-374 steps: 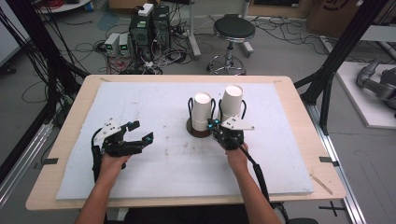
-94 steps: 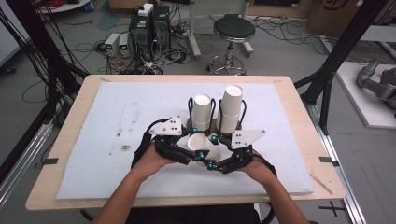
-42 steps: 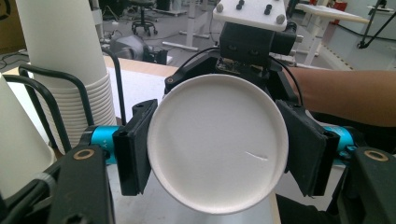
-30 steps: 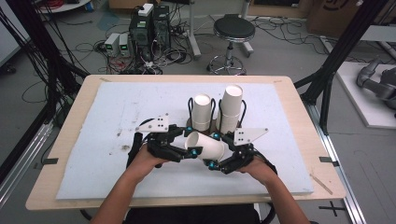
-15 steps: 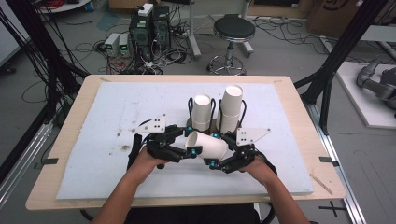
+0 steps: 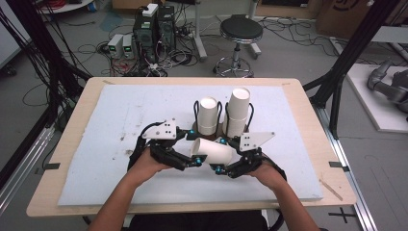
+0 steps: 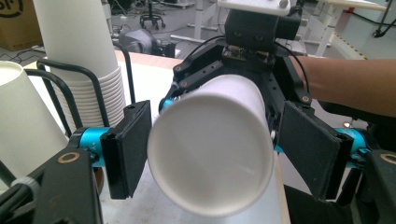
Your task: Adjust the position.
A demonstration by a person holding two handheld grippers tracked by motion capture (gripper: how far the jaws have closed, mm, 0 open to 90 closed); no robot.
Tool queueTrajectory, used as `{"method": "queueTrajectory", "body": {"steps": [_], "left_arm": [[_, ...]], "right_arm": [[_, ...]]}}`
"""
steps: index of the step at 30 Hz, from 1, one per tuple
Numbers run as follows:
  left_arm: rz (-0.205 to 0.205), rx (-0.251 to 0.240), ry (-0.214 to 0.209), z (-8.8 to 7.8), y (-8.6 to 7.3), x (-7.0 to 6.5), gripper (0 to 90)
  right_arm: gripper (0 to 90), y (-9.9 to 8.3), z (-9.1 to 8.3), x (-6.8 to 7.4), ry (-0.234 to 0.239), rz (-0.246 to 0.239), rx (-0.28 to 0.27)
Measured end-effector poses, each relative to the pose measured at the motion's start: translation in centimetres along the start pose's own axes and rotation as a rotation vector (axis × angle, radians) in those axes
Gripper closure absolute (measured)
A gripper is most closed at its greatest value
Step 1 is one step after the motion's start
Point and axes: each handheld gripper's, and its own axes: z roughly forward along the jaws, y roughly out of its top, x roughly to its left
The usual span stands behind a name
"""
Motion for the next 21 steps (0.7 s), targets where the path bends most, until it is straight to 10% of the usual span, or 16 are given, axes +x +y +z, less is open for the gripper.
{"method": "queueTrajectory", "body": {"steps": [12, 21], "left_arm": [[-0.001, 0.030, -0.076, 0.5, -0.6, 0.1, 33.6], [-0.047, -0.093, -0.097, -0.2, -1.3, 0.4, 35.0]], "right_arm": [[28.8, 0.0, -0.1, 0.1, 0.050, -0.028, -0.003], [20.4, 0.1, -0.2, 0.2, 0.051, 0.028, -0.054]]}}
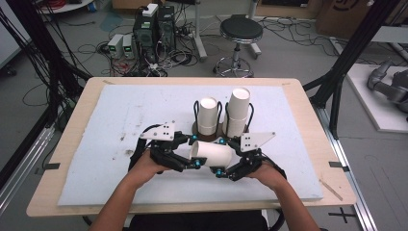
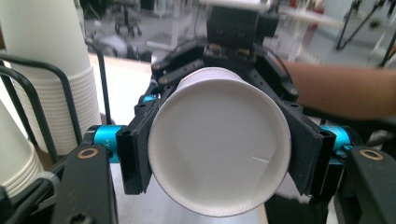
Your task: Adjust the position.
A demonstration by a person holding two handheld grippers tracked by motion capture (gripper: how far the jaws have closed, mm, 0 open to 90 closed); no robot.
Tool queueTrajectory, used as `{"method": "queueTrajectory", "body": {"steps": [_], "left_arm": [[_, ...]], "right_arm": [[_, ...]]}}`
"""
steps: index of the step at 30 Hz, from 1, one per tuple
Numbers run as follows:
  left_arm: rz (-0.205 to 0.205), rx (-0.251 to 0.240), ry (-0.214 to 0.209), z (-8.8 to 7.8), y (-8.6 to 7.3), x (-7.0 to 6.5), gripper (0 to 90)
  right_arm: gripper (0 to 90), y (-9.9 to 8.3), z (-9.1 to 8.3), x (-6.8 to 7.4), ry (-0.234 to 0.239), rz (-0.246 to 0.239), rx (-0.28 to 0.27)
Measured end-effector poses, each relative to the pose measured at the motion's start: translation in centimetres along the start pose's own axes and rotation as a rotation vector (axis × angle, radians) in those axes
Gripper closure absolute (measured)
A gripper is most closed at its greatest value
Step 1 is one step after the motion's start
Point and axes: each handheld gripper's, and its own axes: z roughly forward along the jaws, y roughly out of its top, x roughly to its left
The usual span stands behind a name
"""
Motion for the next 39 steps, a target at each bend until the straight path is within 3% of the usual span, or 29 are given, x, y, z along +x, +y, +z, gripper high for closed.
{"method": "queueTrajectory", "body": {"steps": [4, 9, 12, 16, 19, 21, 23, 32, 34, 39], "left_arm": [[-0.029, -0.070, -0.016, -0.2, -0.3, 0.1, 35.2], [-0.034, -0.081, -0.017, 0.0, -0.7, 0.1, 35.1], [-0.040, -0.072, -0.018, 0.0, -1.0, 0.2, 35.2], [-0.040, -0.034, -0.010, 0.1, -1.1, 0.3, 35.2], [-0.019, 0.037, 0.041, 0.2, -1.0, 0.1, 31.0], [-0.015, 0.071, 0.072, 0.2, -0.8, 0.1, 24.2], [0.003, 0.092, 0.087, -0.1, -0.5, 0.1, 23.6], [0.027, 0.172, 0.083, 0.1, -1.0, 0.2, 24.4], [0.037, 0.174, 0.064, 0.2, -1.1, 0.2, 30.9], [0.034, 0.159, 0.041, 0.0, -1.2, 0.4, 32.6]], "right_arm": [[20.4, 0.1, -0.3, -0.1, 0.011, 0.022, -0.051], [20.1, 0.1, -0.6, -0.2, 0.019, 0.038, -0.090], [24.3, 0.2, -0.8, -0.2, 0.020, 0.016, -0.090], [26.5, 0.1, -0.8, -0.3, 0.019, -0.009, -0.062], [27.6, 0.1, -0.6, -0.3, 0.008, -0.021, -0.041], [28.0, 0.0, -0.6, -0.3, -0.008, -0.026, -0.023], [28.4, -0.1, -0.5, -0.4, -0.025, -0.035, 0.004], [29.8, -0.1, -0.4, -0.3, -0.009, -0.039, 0.017], [30.8, -0.1, -0.4, -0.3, -0.004, -0.039, 0.011], [30.9, -0.1, -0.5, -0.4, 0.007, -0.023, 0.006]]}}
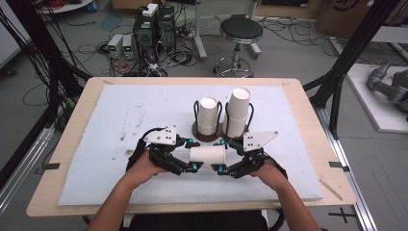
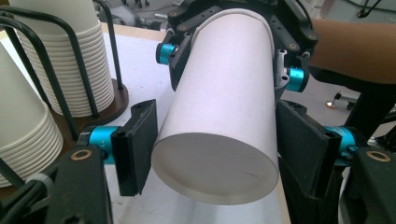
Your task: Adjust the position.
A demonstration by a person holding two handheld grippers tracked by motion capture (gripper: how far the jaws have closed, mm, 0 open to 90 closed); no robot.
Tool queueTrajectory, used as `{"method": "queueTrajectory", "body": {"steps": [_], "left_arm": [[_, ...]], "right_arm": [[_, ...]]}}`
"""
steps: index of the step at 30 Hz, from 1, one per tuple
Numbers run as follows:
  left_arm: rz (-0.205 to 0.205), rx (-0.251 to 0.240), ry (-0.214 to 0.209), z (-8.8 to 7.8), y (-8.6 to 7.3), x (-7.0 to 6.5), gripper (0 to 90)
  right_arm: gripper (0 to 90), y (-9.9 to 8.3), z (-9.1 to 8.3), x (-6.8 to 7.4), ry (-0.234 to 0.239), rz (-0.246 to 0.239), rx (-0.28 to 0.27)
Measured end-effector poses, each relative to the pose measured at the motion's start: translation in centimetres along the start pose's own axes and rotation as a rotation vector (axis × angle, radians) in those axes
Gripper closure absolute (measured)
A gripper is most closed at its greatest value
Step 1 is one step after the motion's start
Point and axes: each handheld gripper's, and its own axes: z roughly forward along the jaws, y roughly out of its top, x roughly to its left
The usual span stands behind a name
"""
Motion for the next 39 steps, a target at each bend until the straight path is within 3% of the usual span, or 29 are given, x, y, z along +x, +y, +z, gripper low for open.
{"method": "queueTrajectory", "body": {"steps": [3, 6, 11, 16, 19, 23, 29, 33, 35, 39], "left_arm": [[-0.008, -0.030, -0.018, -0.1, 0.0, 0.0, 33.8], [-0.017, -0.068, -0.027, -0.1, 0.0, -0.1, 35.2], [-0.036, -0.117, -0.043, -0.3, -0.4, 0.1, 35.6], [-0.054, -0.183, -0.063, -0.5, -0.8, 0.1, 35.7], [-0.053, -0.204, -0.074, -0.5, -0.9, 0.1, 35.8], [-0.035, -0.163, -0.079, -0.1, -1.1, 0.0, 35.9], [-0.021, -0.109, -0.056, 0.3, -1.2, -0.2, 35.8], [-0.012, -0.054, -0.003, 0.5, -0.7, -0.5, 32.9], [0.002, -0.012, 0.030, 0.8, -0.3, -0.6, 26.6], [0.037, 0.036, 0.036, 1.5, 0.0, -0.8, 24.2]], "right_arm": [[25.6, 0.0, 0.0, -0.1, 0.011, 0.028, -0.011], [20.0, 0.0, 0.1, -0.2, -0.009, 0.061, -0.042], [19.8, 0.1, -0.3, -0.2, -0.009, 0.078, -0.087], [19.7, 0.1, -0.5, -0.2, 0.022, 0.118, -0.137], [20.0, 0.1, -0.5, -0.2, 0.034, 0.108, -0.147], [26.6, 0.2, -0.7, -0.1, 0.046, 0.078, -0.169], [31.9, 0.2, -0.9, -0.2, 0.052, 0.058, -0.147], [33.6, 0.2, -0.9, -0.2, 0.048, 0.057, -0.139], [34.2, 0.2, -0.9, -0.2, 0.040, 0.061, -0.127], [34.4, 0.3, -0.9, -0.3, 0.031, 0.067, -0.118]]}}
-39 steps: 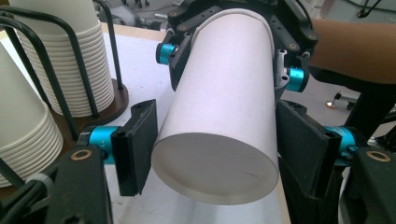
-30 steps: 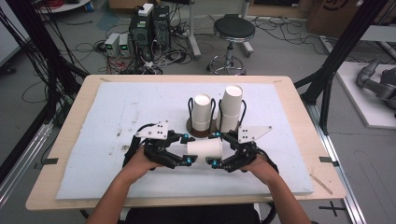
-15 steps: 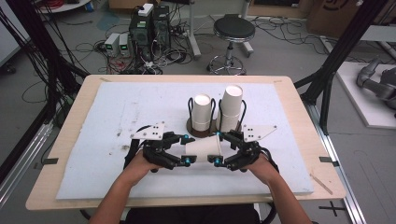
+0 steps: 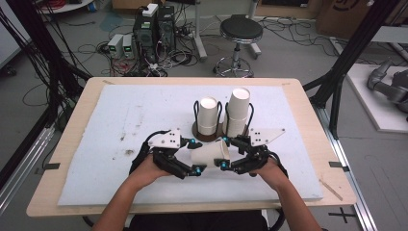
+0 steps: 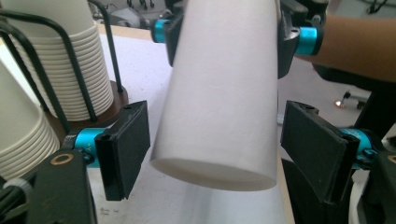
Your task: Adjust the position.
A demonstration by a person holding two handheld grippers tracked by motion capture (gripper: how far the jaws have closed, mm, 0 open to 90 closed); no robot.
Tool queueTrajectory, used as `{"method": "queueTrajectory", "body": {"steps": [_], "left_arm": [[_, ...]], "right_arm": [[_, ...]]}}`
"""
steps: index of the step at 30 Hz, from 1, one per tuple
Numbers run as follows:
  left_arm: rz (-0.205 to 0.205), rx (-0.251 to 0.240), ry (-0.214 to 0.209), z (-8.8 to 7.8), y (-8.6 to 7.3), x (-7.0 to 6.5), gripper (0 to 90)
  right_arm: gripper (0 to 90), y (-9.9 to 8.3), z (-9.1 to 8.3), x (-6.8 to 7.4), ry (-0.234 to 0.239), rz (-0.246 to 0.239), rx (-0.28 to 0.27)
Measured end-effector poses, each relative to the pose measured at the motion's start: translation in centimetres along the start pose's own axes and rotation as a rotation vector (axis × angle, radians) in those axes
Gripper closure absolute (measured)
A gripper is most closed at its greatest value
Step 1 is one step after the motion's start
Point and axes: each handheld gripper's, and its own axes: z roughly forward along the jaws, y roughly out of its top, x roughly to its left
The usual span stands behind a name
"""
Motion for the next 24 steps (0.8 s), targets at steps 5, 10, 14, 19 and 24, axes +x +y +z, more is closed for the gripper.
{"method": "queueTrajectory", "body": {"steps": [5, 10, 14, 19, 24], "left_arm": [[0.013, 0.023, -0.012, 0.8, -0.2, 0.1, 28.2], [0.019, 0.021, -0.034, 1.0, -0.3, 0.1, 32.6], [0.027, -0.003, -0.054, 0.9, -0.4, 0.1, 35.6], [-0.003, -0.081, -0.055, 0.6, -0.7, 0.2, 35.7], [-0.035, -0.166, -0.066, 0.2, -1.3, 0.4, 35.9]], "right_arm": [[34.5, 0.1, 0.2, 0.1, 0.001, -0.001, 0.021], [35.4, 0.1, 0.2, 0.0, 0.012, 0.014, 0.038], [29.5, 0.2, 0.1, -0.1, 0.026, 0.044, 0.018], [19.8, 0.3, 0.1, 0.2, -0.013, 0.062, -0.051], [18.3, 0.3, 0.0, 0.2, -0.029, 0.078, -0.086]]}}
